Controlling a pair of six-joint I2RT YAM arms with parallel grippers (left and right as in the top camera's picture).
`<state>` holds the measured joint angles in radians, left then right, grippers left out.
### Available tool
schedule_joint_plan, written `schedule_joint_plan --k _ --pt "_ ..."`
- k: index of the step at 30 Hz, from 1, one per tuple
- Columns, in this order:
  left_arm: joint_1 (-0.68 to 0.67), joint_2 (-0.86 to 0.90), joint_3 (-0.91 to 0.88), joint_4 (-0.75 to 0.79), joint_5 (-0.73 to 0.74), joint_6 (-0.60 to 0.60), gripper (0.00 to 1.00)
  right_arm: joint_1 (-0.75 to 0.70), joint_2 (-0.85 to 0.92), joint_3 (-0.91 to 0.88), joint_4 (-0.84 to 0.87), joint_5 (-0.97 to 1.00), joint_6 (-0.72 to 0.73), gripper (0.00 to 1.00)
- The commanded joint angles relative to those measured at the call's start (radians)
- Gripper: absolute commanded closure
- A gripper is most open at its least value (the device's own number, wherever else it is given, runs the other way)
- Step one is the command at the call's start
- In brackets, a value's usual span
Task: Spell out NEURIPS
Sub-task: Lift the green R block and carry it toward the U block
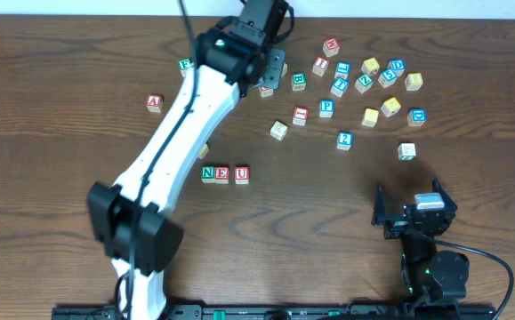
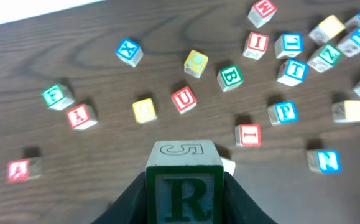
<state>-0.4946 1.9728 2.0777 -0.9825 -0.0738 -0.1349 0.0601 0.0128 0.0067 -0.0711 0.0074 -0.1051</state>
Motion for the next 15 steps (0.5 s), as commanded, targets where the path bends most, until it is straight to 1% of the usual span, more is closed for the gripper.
schedule_joint_plan --k 1,4,8,10,15 --pt "0.000 -0.074 0.001 -0.037 -0.017 0.011 0.92 -0.009 -0.002 -0.001 -0.005 0.001 0.015 0.01" --pt "-0.001 -0.113 -0.032 -0.053 -0.017 0.010 0.92 -0.009 -0.002 -0.001 -0.005 0.000 0.015 0.01" --pt "-0.011 -0.164 -0.119 -0.036 -0.018 0.006 0.92 -0.009 -0.002 -0.001 -0.004 0.001 0.015 0.01" --pt "-0.025 -0.195 -0.183 -0.005 -0.023 -0.001 0.92 -0.009 -0.002 -0.001 -0.005 0.001 0.015 0.01" --pt "-0.080 -0.304 -0.407 0.119 -0.055 -0.043 0.92 -0.009 -0.002 -0.001 -0.005 0.001 0.015 0.01"
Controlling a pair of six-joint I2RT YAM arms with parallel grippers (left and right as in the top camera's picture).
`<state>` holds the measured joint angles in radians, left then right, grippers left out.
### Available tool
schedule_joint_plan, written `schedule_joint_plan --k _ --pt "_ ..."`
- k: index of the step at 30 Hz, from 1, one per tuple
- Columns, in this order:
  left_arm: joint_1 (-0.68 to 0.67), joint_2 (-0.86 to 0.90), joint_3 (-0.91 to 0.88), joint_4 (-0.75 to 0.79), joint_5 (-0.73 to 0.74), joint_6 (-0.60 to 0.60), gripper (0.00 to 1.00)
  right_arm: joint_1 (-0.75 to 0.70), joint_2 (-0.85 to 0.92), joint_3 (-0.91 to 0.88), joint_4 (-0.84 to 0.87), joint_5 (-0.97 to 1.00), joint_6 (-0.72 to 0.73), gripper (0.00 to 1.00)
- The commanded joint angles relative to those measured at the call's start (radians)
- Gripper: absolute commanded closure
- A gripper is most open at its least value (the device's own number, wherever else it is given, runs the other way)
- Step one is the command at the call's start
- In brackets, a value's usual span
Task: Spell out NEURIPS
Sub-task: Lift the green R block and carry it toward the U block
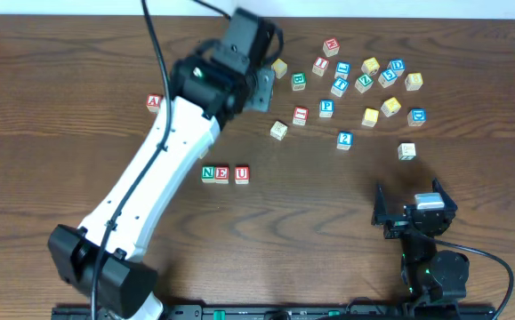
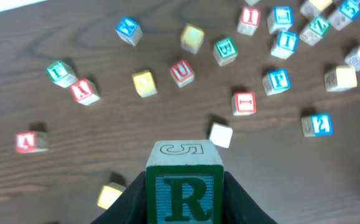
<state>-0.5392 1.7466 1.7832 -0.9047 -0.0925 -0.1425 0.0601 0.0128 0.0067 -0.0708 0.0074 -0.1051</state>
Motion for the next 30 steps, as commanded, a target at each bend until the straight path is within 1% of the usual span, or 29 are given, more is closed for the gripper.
schedule_joint_plan --k 1,8,10,15,19,24,30 --pt "-0.048 -0.105 -0.166 0.071 -0.036 -0.047 0.92 -0.009 -0.002 -0.001 -0.005 0.001 0.015 0.01" --pt "-0.101 -0.240 -0.471 0.224 -0.035 -0.173 0.92 -0.009 -0.002 -0.001 -0.005 0.001 0.014 0.01" --pt "-0.111 -0.247 -0.541 0.248 -0.031 -0.212 0.92 -0.009 -0.002 -0.001 -0.005 0.001 0.015 0.01" --pt "-0.153 -0.247 -0.650 0.315 -0.027 -0.269 0.92 -0.009 -0.002 -0.001 -0.005 0.000 0.015 0.01" --pt "-0.200 -0.245 -0.694 0.372 -0.028 -0.303 0.92 -0.009 -0.002 -0.001 -0.005 0.001 0.015 0.01" --pt "-0.225 -0.236 -0.707 0.391 -0.032 -0.325 0.92 -0.009 -0.002 -0.001 -0.005 0.001 0.015 0.01" --pt "-0.225 -0.160 -0.713 0.407 -0.032 -0.358 0.92 -0.009 -0.002 -0.001 -0.005 0.001 0.014 0.01"
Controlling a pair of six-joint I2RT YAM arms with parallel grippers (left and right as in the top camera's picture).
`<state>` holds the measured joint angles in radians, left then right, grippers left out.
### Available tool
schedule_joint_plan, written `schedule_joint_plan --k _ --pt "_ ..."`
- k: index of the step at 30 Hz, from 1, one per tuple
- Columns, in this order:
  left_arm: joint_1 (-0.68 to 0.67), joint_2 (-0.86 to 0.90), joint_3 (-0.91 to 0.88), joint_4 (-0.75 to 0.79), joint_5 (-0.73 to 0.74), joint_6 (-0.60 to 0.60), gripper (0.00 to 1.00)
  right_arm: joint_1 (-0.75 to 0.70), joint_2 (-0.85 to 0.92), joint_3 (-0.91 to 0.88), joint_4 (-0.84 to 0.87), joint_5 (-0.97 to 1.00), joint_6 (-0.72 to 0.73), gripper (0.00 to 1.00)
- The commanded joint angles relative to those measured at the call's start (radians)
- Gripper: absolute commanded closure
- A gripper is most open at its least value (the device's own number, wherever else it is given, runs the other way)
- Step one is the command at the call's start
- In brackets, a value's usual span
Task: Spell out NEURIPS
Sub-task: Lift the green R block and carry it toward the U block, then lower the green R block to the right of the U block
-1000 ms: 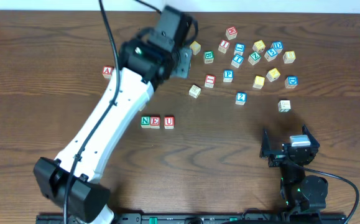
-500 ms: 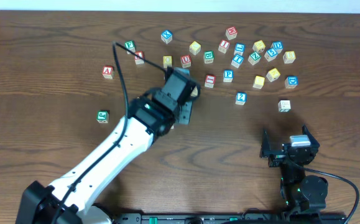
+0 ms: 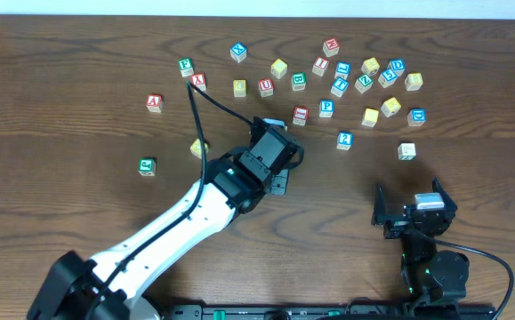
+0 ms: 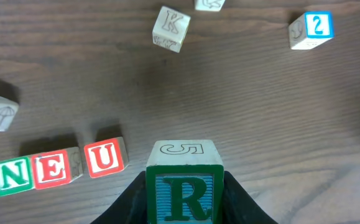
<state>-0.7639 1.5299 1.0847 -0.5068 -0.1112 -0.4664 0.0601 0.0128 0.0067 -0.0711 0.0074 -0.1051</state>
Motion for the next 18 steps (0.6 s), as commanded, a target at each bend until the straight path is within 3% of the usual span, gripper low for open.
schedule_joint_plan --k 1,6,18 --pt "-0.001 0.077 -0.014 0.016 -0.013 -0.040 0.92 -0.009 -0.002 -0.001 -0.004 0.001 0.015 0.01" --pt "-0.001 0.162 -0.014 0.050 -0.005 -0.047 0.92 -0.009 -0.002 -0.001 -0.005 0.001 0.014 0.01" --pt "-0.001 0.173 -0.023 0.053 -0.024 -0.068 0.92 -0.009 -0.002 -0.001 -0.005 0.000 0.015 0.01"
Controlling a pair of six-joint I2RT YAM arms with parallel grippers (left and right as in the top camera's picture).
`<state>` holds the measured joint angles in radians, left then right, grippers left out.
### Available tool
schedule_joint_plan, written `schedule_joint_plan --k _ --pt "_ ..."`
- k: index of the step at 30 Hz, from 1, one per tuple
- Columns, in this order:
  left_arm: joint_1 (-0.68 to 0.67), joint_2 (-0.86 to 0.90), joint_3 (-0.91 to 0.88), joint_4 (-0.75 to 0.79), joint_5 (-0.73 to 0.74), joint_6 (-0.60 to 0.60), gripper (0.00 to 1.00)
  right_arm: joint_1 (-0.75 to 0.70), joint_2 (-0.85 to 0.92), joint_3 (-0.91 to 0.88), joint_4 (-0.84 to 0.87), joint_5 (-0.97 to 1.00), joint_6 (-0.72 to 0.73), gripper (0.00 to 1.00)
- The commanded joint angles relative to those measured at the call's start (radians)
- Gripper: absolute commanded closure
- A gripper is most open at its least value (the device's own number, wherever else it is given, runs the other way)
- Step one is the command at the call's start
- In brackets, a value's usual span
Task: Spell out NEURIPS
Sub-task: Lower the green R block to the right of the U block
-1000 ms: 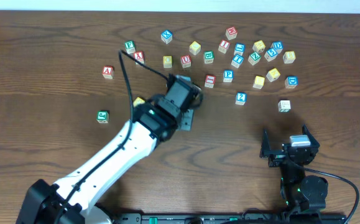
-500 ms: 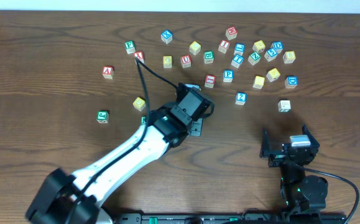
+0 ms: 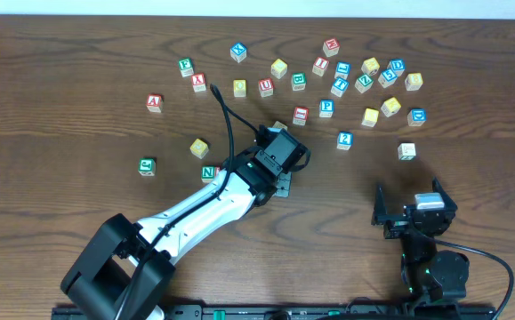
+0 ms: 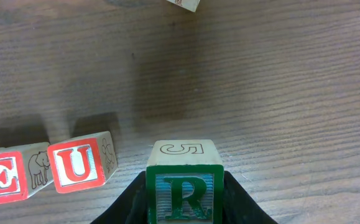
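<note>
My left gripper (image 4: 184, 194) is shut on a green R block (image 4: 184, 186), held low over the wooden table (image 4: 279, 106). Just left of it sits the red U block (image 4: 80, 165), with a gap between them, and the red E block (image 4: 5, 180) touches the U. In the overhead view the green N block (image 3: 208, 172) shows at the row's left end; the left arm (image 3: 239, 182) hides E, U and R. The red I block (image 3: 301, 115) and blue P block (image 3: 326, 108) lie further back. My right gripper (image 3: 414, 216) rests at the front right, away from all blocks.
Several loose letter blocks lie scattered across the back of the table. Nearer the row are a yellow block (image 3: 199, 148), a green block (image 3: 147, 166) and a blue 2 block (image 3: 344, 140). A pale K block (image 4: 183, 4) lies just beyond the R.
The left gripper, still holding the R, now sits lower and closer to the row. The U block looms larger just left of the R, and the N has left the wrist view.
The left gripper held the R block over the scattered blocks at the back while N, E, U stood in a row. Then it was higher, still at the back. Later it hung to the right of the U, and now low beside it.
</note>
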<state>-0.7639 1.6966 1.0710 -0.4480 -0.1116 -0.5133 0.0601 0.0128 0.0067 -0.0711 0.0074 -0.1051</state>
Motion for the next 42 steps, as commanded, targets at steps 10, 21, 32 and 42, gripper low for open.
schedule_joint_plan --k 10,21,32,42 --pt "-0.001 0.028 -0.016 0.005 -0.032 -0.039 0.93 -0.009 -0.002 -0.001 -0.005 0.000 0.015 0.01" --pt "0.000 0.050 -0.040 0.013 -0.039 -0.058 0.92 -0.009 -0.002 -0.001 -0.004 0.001 0.015 0.01" --pt "0.002 0.095 -0.040 0.033 -0.040 -0.060 0.93 -0.009 -0.002 -0.001 -0.005 0.001 0.015 0.01" --pt "0.002 0.113 -0.040 0.039 -0.059 -0.060 0.93 -0.009 -0.002 -0.001 -0.005 0.000 0.015 0.01"
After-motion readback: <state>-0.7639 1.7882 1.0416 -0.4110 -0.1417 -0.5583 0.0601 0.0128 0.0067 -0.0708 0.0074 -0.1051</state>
